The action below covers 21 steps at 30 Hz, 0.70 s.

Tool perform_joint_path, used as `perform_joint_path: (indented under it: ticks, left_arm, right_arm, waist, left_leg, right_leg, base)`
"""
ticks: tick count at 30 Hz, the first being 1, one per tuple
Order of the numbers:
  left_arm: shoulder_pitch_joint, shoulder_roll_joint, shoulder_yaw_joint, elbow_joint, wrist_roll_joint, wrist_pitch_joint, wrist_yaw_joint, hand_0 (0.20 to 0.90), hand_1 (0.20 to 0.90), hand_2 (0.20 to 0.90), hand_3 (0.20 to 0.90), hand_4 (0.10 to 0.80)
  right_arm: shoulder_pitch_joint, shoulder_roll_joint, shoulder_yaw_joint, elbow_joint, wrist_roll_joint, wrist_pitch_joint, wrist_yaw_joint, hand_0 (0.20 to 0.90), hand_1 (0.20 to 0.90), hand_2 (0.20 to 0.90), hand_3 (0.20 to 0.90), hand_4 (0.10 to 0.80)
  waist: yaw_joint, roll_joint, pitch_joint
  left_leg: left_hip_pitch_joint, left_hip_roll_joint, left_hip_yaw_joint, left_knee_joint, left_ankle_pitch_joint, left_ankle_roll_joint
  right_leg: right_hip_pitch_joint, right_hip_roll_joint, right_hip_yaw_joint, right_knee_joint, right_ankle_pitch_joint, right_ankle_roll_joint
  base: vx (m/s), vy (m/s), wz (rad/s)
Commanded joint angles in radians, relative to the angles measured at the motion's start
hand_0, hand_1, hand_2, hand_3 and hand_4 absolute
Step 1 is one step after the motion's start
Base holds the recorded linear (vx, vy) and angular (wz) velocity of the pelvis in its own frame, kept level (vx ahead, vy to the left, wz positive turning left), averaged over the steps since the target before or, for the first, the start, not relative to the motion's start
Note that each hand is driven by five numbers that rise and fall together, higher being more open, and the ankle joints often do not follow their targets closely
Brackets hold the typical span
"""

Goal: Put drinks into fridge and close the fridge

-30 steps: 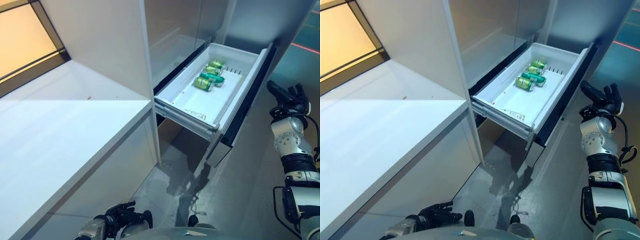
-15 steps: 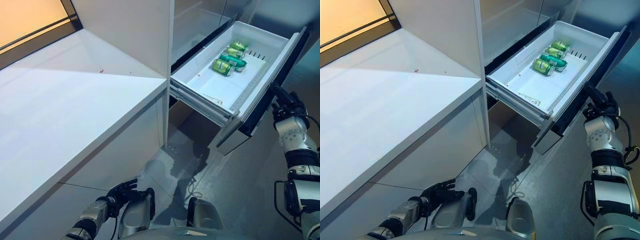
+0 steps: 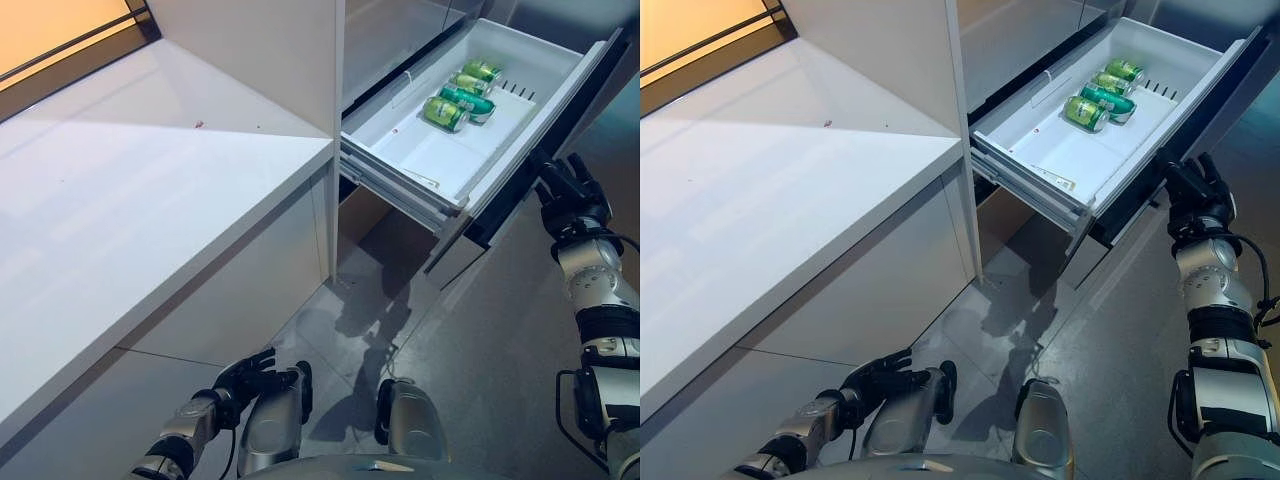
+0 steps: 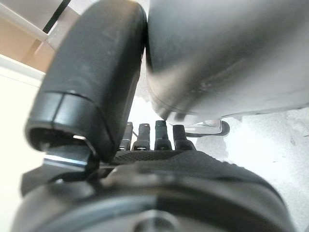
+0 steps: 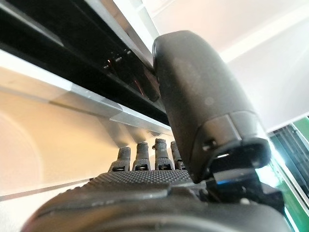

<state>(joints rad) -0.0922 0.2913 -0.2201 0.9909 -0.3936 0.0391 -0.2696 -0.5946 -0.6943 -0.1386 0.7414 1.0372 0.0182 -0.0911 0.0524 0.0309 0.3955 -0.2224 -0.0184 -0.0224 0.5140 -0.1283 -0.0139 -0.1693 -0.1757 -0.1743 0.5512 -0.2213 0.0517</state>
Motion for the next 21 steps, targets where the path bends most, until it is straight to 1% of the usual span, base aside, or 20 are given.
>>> perform_joint_path:
  ticks: [1, 6, 13, 21]
  left_arm:
    - [0.143, 0.048, -0.051, -0.035, 0.044, 0.008, 0.006, 0.900, 0.900, 0.900, 0.900, 0.800]
    - [0.161, 0.056, -0.044, -0.020, 0.052, -0.006, -0.004, 0.900, 0.900, 0.900, 0.900, 0.800]
    - [0.177, 0.059, -0.019, 0.010, 0.066, -0.012, 0.003, 0.900, 0.900, 0.900, 0.900, 0.800]
    - [0.189, 0.064, -0.001, 0.010, 0.098, -0.001, -0.009, 0.900, 0.900, 0.900, 0.900, 0.800]
  right_arm:
    - [-0.105, 0.008, 0.107, -0.218, 0.002, -0.041, 0.232, 0.900, 0.900, 0.900, 0.900, 0.800]
    - [-0.139, 0.012, 0.133, -0.205, -0.023, -0.050, 0.230, 0.900, 0.900, 0.900, 0.900, 0.800]
    - [-0.157, 0.042, 0.154, -0.194, -0.051, -0.055, 0.215, 0.900, 0.900, 0.900, 0.900, 0.800]
    - [-0.156, 0.063, 0.168, -0.199, -0.104, -0.070, 0.173, 0.900, 0.900, 0.900, 0.900, 0.800]
  waist:
    - [0.097, -0.014, -0.033]
    - [0.129, -0.007, -0.044]
    - [0.159, 0.000, -0.064]
    - [0.173, -0.001, -0.077]
  left_leg:
    - [0.071, -0.087, -0.001, -0.055, -0.099, 0.099]
    - [0.086, -0.098, -0.038, -0.093, -0.077, 0.094]
    - [0.108, -0.112, -0.070, -0.134, -0.060, 0.092]
    - [0.127, -0.115, -0.076, -0.150, -0.061, 0.093]
  right_leg:
    - [0.047, 0.052, -0.065, 0.031, -0.042, -0.089]
    - [0.069, 0.040, -0.085, 0.020, -0.045, -0.083]
    - [0.103, 0.023, -0.116, 0.001, -0.050, -0.073]
    - [0.128, 0.013, -0.131, -0.023, -0.044, -0.061]
  base:
    - [0.055, 0.016, 0.16]
    - [0.086, 0.040, 0.27]
    - [0.088, 0.055, 0.28]
    - [0.051, 0.028, 0.12]
